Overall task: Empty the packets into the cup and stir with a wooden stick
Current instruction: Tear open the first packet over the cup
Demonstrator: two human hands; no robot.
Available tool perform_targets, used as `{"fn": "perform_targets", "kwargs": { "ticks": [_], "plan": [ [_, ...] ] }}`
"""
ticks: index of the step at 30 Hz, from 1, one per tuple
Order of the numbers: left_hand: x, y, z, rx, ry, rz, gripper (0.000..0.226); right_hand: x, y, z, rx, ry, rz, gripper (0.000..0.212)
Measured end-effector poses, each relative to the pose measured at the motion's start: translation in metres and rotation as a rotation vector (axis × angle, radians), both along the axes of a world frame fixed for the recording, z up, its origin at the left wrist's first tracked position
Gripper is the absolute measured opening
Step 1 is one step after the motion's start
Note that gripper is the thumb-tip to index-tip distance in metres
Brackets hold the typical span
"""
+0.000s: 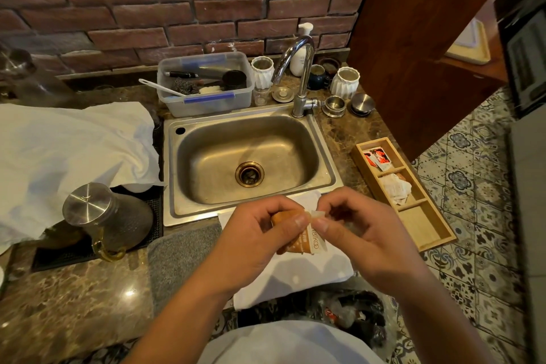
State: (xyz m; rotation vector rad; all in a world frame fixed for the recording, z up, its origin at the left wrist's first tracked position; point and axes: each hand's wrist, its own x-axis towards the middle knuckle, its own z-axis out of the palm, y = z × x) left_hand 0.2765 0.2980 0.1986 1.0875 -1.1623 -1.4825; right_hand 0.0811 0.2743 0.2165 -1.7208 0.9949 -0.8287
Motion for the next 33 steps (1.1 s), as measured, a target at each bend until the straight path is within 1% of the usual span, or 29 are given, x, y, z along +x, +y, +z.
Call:
{"fn": "perform_targets", "kwargs": {
  "ticks": [4,7,8,10,12,14,17,19,23,25,31,33],
  "plan": [
    [-0.006,0.001,-0.002,0.051,0.048,0.052,0.018,0.003,0.000,0.000,-0.101,0.078,-0.015,0.014],
    [-0.007,0.002,-0.006,0.117,0.111,0.069,0.016,0.007,0.001,-0.002,-0.208,0.158,-0.040,0.013],
    [-0.007,0.002,-0.007,0.145,0.153,0.069,0.013,0.008,0.001,-0.003,-0.256,0.177,-0.049,0.010],
    [-0.008,0.002,-0.008,0.229,0.302,0.054,0.013,0.012,0.002,-0.005,-0.376,0.227,-0.074,0.008],
    [-0.008,0.002,-0.006,0.306,0.435,0.033,0.013,0.015,0.002,-0.007,-0.456,0.249,-0.100,0.010],
    [-0.007,0.001,-0.003,0.313,0.443,0.030,0.013,0.016,0.002,-0.009,-0.410,0.193,-0.125,0.009],
    [-0.003,0.000,-0.002,0.257,0.371,-0.009,0.018,0.015,0.002,-0.011,-0.206,0.055,-0.159,0.010],
    [-0.001,0.001,-0.001,0.236,0.331,-0.061,0.021,0.015,0.005,-0.011,-0.152,0.015,-0.165,0.011],
    [0.004,0.000,-0.001,0.189,0.248,-0.077,0.011,0.013,0.008,-0.008,-0.040,-0.052,-0.147,0.011],
    [0.006,-0.002,-0.001,0.183,0.231,-0.068,0.012,0.012,0.008,-0.007,0.027,-0.095,-0.134,0.011],
    [0.006,-0.004,0.002,0.165,0.179,-0.100,0.014,0.007,0.004,-0.006,0.073,-0.120,-0.121,0.011],
    [0.006,-0.003,0.002,0.147,0.176,-0.102,0.012,0.006,0.002,-0.007,0.085,-0.110,-0.114,0.012]
  ]
}}
